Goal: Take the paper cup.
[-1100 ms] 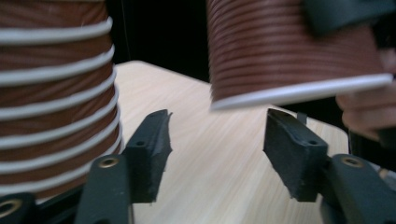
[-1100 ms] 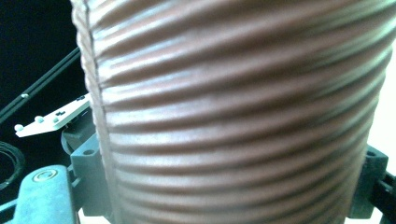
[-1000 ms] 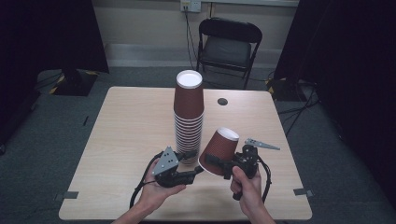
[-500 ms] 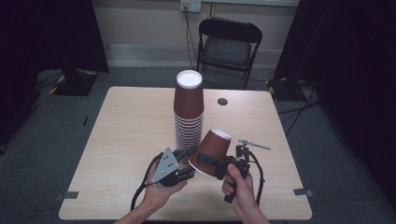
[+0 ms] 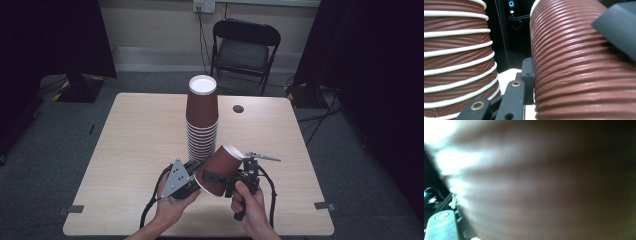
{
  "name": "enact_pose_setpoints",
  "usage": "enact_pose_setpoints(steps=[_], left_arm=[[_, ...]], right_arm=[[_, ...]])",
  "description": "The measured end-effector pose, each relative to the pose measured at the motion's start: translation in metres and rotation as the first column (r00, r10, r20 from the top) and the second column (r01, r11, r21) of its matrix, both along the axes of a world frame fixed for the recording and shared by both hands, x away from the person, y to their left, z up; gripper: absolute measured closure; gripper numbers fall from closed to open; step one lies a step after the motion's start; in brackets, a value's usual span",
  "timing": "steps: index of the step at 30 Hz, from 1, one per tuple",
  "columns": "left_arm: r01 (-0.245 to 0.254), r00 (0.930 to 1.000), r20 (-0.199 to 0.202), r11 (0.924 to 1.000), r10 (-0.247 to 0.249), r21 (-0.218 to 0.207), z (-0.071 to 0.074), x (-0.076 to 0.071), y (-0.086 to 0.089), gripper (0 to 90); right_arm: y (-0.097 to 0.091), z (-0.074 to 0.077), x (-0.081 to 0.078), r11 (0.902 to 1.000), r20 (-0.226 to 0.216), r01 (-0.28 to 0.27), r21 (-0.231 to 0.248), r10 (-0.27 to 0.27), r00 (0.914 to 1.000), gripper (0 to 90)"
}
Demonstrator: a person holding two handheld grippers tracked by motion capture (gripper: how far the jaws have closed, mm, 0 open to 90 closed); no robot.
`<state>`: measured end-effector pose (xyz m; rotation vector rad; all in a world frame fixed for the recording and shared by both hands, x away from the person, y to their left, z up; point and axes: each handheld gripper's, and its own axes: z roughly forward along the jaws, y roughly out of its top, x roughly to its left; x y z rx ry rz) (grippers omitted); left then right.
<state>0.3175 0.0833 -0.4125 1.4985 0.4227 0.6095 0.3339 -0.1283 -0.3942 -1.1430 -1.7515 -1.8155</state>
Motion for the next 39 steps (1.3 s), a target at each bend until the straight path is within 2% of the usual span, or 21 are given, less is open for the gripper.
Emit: enact_pose_setpoints(steps=[1,3,8,10,14,18,23,25,28,30,31,32,33,34,35,36,37,38,39], left_arm=[[-0.002,0.9999,0.01,1.0,0.002,-0.002,0.0,-0.001,0.0,76.9],[0.001,1.0,-0.007,1.0,-0.002,-0.009,0.0,0.001,0.002,78.9],[0.005,1.0,-0.003,0.9994,-0.005,-0.033,0.001,0.002,0.009,83.8],[0.01,0.9997,-0.023,0.9991,-0.011,-0.041,0.0,0.002,0.011,84.7],[0.027,0.9982,-0.053,0.9987,-0.029,-0.043,-0.002,0.001,0.017,85.7],[0.048,0.9941,-0.096,0.9982,-0.052,-0.036,-0.003,0.003,0.021,86.0],[0.078,0.9824,-0.167,0.9964,-0.082,-0.034,-0.004,0.006,0.023,86.0],[0.079,0.9808,-0.176,0.9964,-0.083,-0.029,-0.004,0.006,0.025,86.1],[0.087,0.9763,-0.197,0.9958,-0.091,-0.029,-0.003,0.004,0.029,86.1],[0.091,0.9708,-0.22,0.9954,-0.095,-0.029,-0.003,0.003,0.033,86.1],[0.094,0.9654,-0.241,0.9948,-0.101,-0.038,-0.003,0.003,0.035,86.1],[0.094,0.9654,-0.241,0.9948,-0.101,-0.038,-0.003,0.003,0.035,86.1],[0.101,0.9562,-0.272,0.9942,-0.107,-0.038,-0.002,0.005,0.038,86.1],[0.101,0.9562,-0.272,0.9942,-0.107,-0.038,-0.002,0.005,0.038,86.1],[0.102,0.9497,-0.295,0.9943,-0.106,-0.032,-0.002,0.006,0.04,86.1],[0.107,0.9428,-0.315,0.9938,-0.111,-0.027,-0.002,0.006,0.042,86.0],[0.11,0.9397,-0.323,0.9937,-0.111,-0.021,-0.002,0.007,0.043,85.9],[0.118,0.9267,-0.358,0.9929,-0.115,-0.012,-0.002,0.007,0.046,85.8],[0.118,0.9267,-0.358,0.9929,-0.115,-0.012,-0.002,0.007,0.046,85.8]], right_arm=[[0.0,0.0,0.001,1.0,0.0,-0.001,-0.002,0.001,1.0,10.2],[0.0,0.0,0.001,1.0,0.01,-0.001,0.01,0.001,0.9999,10.7],[-0.006,0.001,0.003,0.9997,0.015,0.013,0.023,-0.013,0.9998,10.8],[-0.009,0.001,0.003,0.9991,0.045,0.026,0.034,-0.028,0.9986,9.8],[-0.016,0.0,0.008,0.9971,0.034,0.045,0.061,-0.047,0.9983,11.0],[-0.024,0.0,0.011,0.9968,0.04,0.058,0.055,-0.06,0.9974,10.8],[-0.029,-0.002,0.013,0.9969,0.052,0.068,0.039,-0.07,0.9962,10.7],[-0.031,-0.003,0.014,0.9973,0.05,0.058,0.045,-0.06,0.9969,10.9],[-0.034,-0.003,0.014,0.9951,0.06,0.08,0.058,-0.084,0.9947,12.9],[-0.038,0.0,0.016,0.994,0.064,0.091,0.06,-0.095,0.9934,12.7],[-0.039,0.001,0.017,0.9936,0.074,0.094,0.062,-0.099,0.9924,12.7],[-0.039,0.002,0.017,0.9941,0.082,0.093,0.057,-0.097,0.9919,12.8],[-0.04,0.003,0.017,0.9943,0.093,0.097,0.042,-0.101,0.9905,12.8],[-0.04,0.004,0.016,0.9943,0.108,0.101,0.033,-0.104,0.9887,12.8],[-0.04,0.004,0.016,0.9943,0.108,0.101,0.033,-0.104,0.9887,12.8],[-0.04,0.006,0.015,0.9946,0.131,0.103,0.013,-0.104,0.9859,12.9],[-0.04,0.008,0.013,0.9934,0.162,0.112,-0.023,-0.107,0.9809,12.8],[-0.04,0.008,0.013,0.9928,0.179,0.113,-0.039,-0.105,0.9783,12.8],[-0.04,0.008,0.013,0.9928,0.179,0.113,-0.039,-0.105,0.9783,12.8]])
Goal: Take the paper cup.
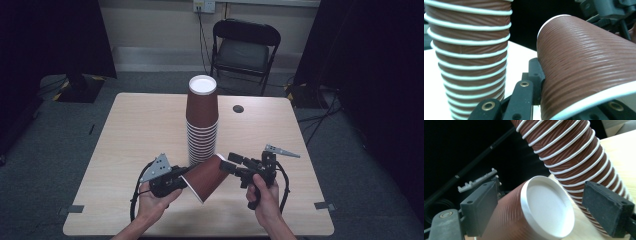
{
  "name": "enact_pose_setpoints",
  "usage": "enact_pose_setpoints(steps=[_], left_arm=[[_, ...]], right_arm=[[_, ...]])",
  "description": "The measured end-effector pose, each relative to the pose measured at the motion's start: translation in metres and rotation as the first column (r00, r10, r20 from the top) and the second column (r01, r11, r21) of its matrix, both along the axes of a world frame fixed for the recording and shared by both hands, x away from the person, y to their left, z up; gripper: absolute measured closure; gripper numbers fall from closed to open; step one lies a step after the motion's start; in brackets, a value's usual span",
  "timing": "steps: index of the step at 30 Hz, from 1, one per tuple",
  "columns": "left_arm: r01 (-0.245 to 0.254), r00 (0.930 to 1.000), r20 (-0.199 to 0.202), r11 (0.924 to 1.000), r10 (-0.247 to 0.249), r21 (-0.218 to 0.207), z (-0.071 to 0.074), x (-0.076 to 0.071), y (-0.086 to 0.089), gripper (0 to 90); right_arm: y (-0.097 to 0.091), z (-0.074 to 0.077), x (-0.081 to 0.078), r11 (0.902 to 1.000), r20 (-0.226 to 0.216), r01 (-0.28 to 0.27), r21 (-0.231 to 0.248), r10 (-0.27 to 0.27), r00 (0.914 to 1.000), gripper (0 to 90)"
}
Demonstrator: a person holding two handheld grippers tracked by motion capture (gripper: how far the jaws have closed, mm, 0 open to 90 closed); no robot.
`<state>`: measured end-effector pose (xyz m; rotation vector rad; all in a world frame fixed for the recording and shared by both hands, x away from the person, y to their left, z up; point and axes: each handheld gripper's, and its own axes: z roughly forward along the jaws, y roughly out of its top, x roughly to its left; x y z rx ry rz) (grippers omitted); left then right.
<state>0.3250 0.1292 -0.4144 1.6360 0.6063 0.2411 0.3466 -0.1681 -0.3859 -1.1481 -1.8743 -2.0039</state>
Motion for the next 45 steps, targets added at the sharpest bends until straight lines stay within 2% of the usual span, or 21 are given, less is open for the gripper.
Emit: enact_pose_setpoints(steps=[1,2,5,10,12,16,17,19,22,24,25,27,29,31,37,39,40,41,42,43,45], left_arm=[[-0.001,0.9998,-0.021,0.9999,0.001,0.01,0.0,0.0,0.002,85.8],[-0.001,0.9998,-0.021,0.9999,0.001,0.01,0.0,0.0,0.002,85.9],[0.02,0.997,-0.076,0.9995,-0.018,0.024,0.001,0.003,0.006,85.9],[0.017,0.9957,-0.092,0.9984,-0.012,0.053,0.001,0.003,0.01,86.0],[0.015,0.9946,-0.103,0.9978,-0.008,0.064,0.0,0.004,0.012,86.1],[0.036,0.9896,-0.142,0.9956,-0.023,0.086,-0.001,0.005,0.012,86.2],[0.035,0.9884,-0.151,0.9937,-0.019,0.106,-0.001,0.006,0.011,86.1],[0.048,0.9855,-0.167,0.9928,-0.029,0.11,-0.002,0.007,0.01,86.1],[0.067,0.9811,-0.189,0.9896,-0.042,0.127,-0.003,0.009,0.009,86.1],[0.083,0.9775,-0.205,0.9845,-0.05,0.155,-0.003,0.009,0.007,86.2],[0.092,0.9759,-0.211,0.9807,-0.054,0.173,-0.003,0.009,0.006,86.2],[0.108,0.971,-0.231,0.975,-0.061,0.194,-0.004,0.009,0.004,86.1],[0.112,0.9673,-0.248,0.9684,-0.054,0.223,-0.005,0.009,0.003,86.1],[0.126,0.9598,-0.274,0.9642,-0.059,0.233,-0.005,0.01,0.003,86.2],[0.167,0.9425,-0.326,0.9494,-0.075,0.266,-0.007,0.013,0.001,86.2],[0.176,0.9383,-0.339,0.9371,-0.067,0.302,-0.007,0.013,-0.001,86.2],[0.187,0.9321,-0.356,0.9317,-0.068,0.311,-0.008,0.014,-0.002,86.2],[0.18,0.9338,-0.353,0.9313,-0.06,0.317,-0.008,0.014,-0.003,86.2],[0.19,0.9307,-0.36,0.9275,-0.066,0.322,-0.008,0.015,-0.004,86.2],[0.204,0.9258,-0.371,0.9213,-0.071,0.331,-0.008,0.016,-0.004,86.2],[0.225,0.9136,-0.399,0.9146,-0.078,0.336,-0.009,0.017,-0.006,86.3]], right_arm=[[0.0,0.0,-0.001,0.9994,0.025,0.006,-0.035,-0.005,0.9997,12.9],[0.0,0.0,-0.001,0.9994,0.025,0.006,-0.035,-0.005,0.9997,12.9],[-0.001,0.001,-0.004,0.9955,0.063,0.011,-0.094,-0.005,0.998,12.9],[-0.004,0.003,-0.007,0.9876,0.11,0.031,-0.154,-0.014,0.9939,13.6],[-0.005,0.005,-0.012,0.9784,0.163,0.052,-0.2,-0.019,0.9865,17.0],[-0.004,0.006,-0.014,0.9718,0.188,0.042,-0.232,0.003,0.9822,16.9],[-0.003,0.006,-0.015,0.9676,0.201,0.042,-0.249,0.009,0.9795,16.9],[-0.002,0.005,-0.018,0.9602,0.224,0.03,-0.278,0.035,0.9739,16.5],[-0.001,0.005,-0.02,0.956,0.232,0.017,-0.293,0.054,0.9711,16.5],[0.0,0.006,-0.022,0.9484,0.25,0.009,-0.317,0.075,0.9652,16.2],[0.001,0.006,-0.024,0.9393,0.256,-0.006,-0.343,0.1,0.9614,15.6],[0.001,0.007,-0.025,0.9346,0.257,-0.014,-0.355,0.112,0.9599,15.3],[0.004,0.007,-0.026,0.9213,0.262,-0.031,-0.388,0.142,0.9545,14.8],[0.007,0.006,-0.027,0.9029,0.249,-0.058,-0.426,0.179,0.9519,15.1],[0.017,0.0,-0.03,0.8569,0.247,-0.111,-0.503,0.266,0.9319,14.7],[0.019,0.0,-0.031,0.8407,0.255,-0.117,-0.529,0.289,0.9227,14.6],[0.021,-0.001,-0.032,0.8318,0.259,-0.122,-0.541,0.303,0.9169,14.5],[0.022,-0.001,-0.033,0.8206,0.26,-0.13,-0.556,0.321,0.9109,13.8],[0.024,-0.001,-0.034,0.8122,0.262,-0.137,-0.567,0.335,0.9047,14.0],[0.025,-0.002,-0.035,0.8009,0.27,-0.14,-0.582,0.353,0.8958,14.1],[0.028,-0.003,-0.039,0.7798,0.282,-0.146,-0.609,0.384,0.8794,13.2]])
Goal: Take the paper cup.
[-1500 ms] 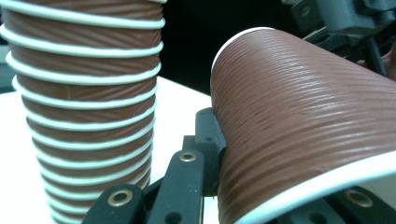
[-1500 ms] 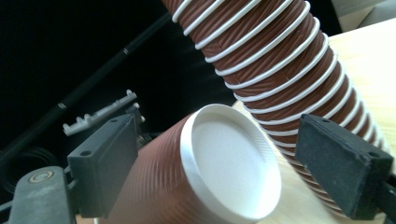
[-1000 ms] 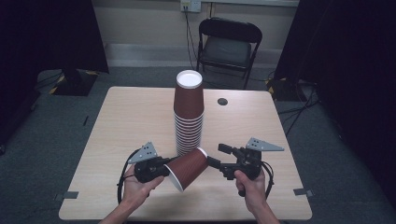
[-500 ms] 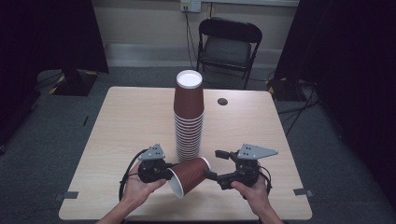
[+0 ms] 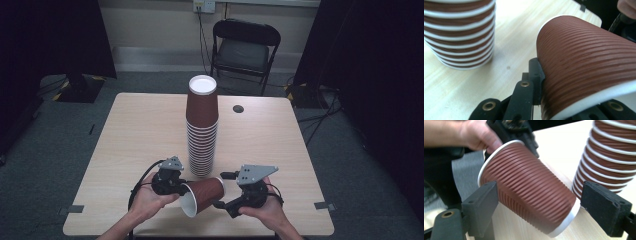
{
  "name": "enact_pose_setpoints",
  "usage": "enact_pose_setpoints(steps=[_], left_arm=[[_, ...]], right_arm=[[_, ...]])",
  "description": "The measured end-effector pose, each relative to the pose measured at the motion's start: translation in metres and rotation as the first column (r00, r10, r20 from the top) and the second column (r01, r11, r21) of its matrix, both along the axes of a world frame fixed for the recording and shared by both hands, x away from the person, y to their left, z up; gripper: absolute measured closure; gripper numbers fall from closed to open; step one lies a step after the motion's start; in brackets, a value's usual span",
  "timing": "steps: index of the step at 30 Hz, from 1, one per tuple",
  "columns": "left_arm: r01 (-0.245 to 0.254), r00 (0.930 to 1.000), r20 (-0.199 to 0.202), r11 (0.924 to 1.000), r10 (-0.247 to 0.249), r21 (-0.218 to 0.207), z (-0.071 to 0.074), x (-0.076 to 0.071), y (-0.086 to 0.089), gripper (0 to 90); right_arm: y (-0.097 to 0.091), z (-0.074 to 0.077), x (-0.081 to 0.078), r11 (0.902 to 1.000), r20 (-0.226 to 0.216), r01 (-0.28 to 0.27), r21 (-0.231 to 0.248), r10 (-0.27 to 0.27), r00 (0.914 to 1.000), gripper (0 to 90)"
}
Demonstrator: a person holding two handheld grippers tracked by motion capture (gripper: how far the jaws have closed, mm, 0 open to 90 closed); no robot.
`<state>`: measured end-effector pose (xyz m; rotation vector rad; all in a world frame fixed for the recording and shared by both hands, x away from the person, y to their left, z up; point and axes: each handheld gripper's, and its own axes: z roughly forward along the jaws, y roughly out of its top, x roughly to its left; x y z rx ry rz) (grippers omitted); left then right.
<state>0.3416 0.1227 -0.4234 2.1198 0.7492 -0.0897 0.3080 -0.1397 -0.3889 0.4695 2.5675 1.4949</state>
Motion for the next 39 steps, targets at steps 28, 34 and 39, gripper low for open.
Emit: enact_pose_setpoints(steps=[28,34,39], left_arm=[[0.111,0.9798,-0.176,0.9905,-0.095,0.082,0.001,0.005,-0.03,86.5],[0.126,0.9732,-0.203,0.9887,-0.107,0.081,0.003,0.008,-0.037,86.6],[0.103,0.9766,-0.196,0.9924,-0.089,0.067,0.005,0.007,-0.04,86.5]], right_arm=[[0.036,-0.016,-0.026,0.9343,0.216,-0.169,-0.314,0.244,0.9455,8.5],[0.04,-0.02,-0.025,0.9196,0.214,-0.171,-0.354,0.257,0.9424,8.2],[0.042,-0.02,-0.022,0.9159,0.223,-0.169,-0.364,0.262,0.9388,8.4]])
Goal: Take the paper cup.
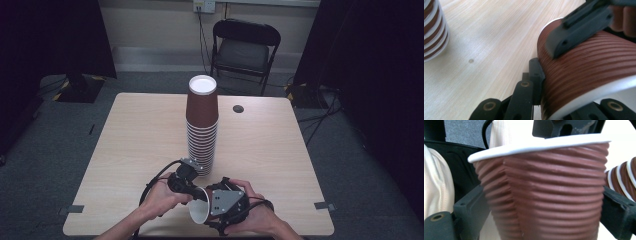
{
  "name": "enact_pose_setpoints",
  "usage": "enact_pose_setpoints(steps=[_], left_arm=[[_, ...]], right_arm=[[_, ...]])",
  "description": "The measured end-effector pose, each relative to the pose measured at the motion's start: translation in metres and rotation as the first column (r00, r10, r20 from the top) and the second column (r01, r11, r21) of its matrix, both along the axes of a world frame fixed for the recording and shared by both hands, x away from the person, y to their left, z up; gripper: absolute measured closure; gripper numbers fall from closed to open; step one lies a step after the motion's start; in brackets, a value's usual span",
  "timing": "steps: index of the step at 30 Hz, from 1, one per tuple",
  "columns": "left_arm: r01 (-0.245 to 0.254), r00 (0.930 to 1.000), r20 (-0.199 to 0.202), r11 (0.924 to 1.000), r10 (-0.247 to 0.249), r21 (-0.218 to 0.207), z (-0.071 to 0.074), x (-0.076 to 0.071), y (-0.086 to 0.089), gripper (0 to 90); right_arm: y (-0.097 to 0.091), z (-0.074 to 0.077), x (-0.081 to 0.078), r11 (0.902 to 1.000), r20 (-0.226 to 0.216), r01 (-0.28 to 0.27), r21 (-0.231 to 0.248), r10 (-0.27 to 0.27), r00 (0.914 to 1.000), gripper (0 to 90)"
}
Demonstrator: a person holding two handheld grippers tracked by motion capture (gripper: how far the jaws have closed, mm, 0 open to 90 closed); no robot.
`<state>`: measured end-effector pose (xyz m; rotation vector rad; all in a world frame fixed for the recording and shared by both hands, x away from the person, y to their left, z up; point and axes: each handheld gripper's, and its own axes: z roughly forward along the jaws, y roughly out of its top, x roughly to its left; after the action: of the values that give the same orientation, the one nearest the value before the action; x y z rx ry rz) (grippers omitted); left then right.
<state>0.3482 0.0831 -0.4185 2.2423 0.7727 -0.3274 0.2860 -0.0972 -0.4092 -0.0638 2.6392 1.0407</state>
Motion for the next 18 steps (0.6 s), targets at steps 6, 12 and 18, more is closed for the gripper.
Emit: enact_pose_setpoints(steps=[6,12,18], left_arm=[[-0.001,1.0,-0.009,1.0,0.001,0.005,0.002,0.001,-0.003,86.5],[0.004,1.0,0.002,0.9998,-0.004,0.019,0.003,0.001,-0.006,85.5],[0.001,1.0,0.008,0.9995,-0.001,0.032,0.003,0.002,-0.006,85.2]], right_arm=[[0.009,-0.002,0.001,0.9999,0.015,0.003,-0.01,-0.003,0.9999,8.3],[0.015,-0.001,0.001,0.9998,0.032,-0.014,-0.015,0.014,0.9994,8.2],[0.015,-0.002,0.001,0.9999,0.039,-0.003,-0.015,0.003,0.9992,8.4]])
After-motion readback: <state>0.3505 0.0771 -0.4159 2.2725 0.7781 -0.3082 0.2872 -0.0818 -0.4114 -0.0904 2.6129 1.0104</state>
